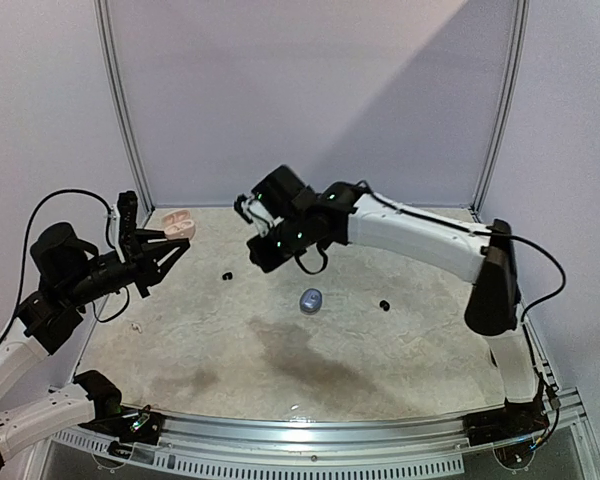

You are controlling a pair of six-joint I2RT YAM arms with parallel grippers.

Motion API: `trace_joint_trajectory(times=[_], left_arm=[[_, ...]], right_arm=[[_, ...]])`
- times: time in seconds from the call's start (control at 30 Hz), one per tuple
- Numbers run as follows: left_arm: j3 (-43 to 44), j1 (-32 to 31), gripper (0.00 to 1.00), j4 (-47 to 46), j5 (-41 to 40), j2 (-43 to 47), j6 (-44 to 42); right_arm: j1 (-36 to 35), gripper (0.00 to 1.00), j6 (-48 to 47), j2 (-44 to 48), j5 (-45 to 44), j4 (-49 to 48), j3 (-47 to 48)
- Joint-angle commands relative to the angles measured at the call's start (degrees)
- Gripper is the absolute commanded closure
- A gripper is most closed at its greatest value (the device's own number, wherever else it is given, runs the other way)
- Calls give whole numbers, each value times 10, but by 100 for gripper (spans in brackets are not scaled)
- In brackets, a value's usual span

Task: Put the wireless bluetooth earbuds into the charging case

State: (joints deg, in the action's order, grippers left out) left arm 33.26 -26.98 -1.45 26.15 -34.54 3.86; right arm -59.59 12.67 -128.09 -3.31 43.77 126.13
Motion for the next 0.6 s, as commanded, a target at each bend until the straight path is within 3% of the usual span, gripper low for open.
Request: trace_joint_trajectory(times=[0.0,0.2,0.57], left_arm=[[-17,5,100,-83,11,6,-68],[-16,5,100,-128,-17,-12,-126],[-3,-4,100,-142,-23,-16,-119]], right_arm=[[2,100,27,112,-3,-108,-4],[-30,100,29,180,44,-278,-47],[-74,100,33,131,159,-454,-28]])
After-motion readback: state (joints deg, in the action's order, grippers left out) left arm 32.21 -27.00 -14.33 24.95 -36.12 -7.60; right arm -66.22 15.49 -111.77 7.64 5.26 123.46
